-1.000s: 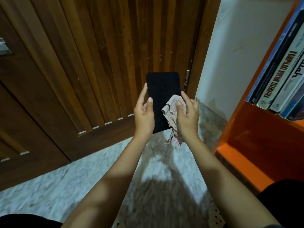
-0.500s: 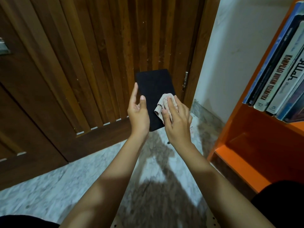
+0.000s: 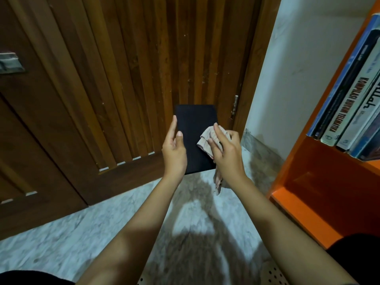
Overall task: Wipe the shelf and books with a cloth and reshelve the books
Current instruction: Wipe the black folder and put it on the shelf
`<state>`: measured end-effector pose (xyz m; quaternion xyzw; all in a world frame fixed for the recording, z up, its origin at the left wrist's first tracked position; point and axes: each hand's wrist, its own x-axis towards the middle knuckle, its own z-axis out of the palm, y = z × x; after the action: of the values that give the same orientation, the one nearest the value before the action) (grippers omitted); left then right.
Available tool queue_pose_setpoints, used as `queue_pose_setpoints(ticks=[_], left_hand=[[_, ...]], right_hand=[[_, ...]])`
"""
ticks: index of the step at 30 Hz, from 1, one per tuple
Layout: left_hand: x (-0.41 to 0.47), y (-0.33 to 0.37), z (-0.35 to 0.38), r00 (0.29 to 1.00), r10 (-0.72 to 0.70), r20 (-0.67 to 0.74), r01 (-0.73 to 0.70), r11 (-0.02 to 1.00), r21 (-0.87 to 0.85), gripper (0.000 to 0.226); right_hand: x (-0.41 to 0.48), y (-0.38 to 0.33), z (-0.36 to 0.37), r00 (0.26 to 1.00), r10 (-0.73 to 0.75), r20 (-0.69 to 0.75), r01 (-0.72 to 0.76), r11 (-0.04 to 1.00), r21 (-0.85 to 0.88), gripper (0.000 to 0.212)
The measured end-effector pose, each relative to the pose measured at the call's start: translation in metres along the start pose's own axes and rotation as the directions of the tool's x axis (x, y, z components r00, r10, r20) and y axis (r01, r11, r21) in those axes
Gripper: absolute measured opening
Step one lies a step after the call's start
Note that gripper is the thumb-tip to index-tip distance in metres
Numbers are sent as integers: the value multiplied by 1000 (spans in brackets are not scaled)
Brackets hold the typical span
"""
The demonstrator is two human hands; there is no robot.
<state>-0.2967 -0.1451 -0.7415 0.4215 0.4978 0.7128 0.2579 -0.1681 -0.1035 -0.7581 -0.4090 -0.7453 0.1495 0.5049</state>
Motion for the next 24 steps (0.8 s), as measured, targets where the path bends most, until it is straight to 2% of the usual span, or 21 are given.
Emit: queue_pose_setpoints(ticks=[2,4,12,16,18,21,24], left_hand=[[-2,1,1,1000,5,28,-5,1000,17,46],[-5,2,2,998,15,64,-17,999,29,45],[-6,7,3,998,31,57,-30,999,-20,43],[-6,11,2,998,44,45,-44,999,1,42],[-5,11,1,999,46,18,-46,999,3,40],[-6,12,3,999,41,-23,-42,999,-33,39],[-9,12,8,999,53,-2,-54,998,-26,39]], right_hand=[[12,-3,-2,999,-13,-38,14,1000,13,46],[24,-8,0,994,-96,-47,95,995,-16,46],[57,-22,12,910,-386,150,403,909,-105,46],[65,-19,10,871,-454,188,485,856,-178,44],[66,-15,8,906,-401,135,421,887,-191,44],[63,-2,5,985,-146,-87,135,983,-126,42],[48,6,10,973,-3,-231,-22,994,-105,40]])
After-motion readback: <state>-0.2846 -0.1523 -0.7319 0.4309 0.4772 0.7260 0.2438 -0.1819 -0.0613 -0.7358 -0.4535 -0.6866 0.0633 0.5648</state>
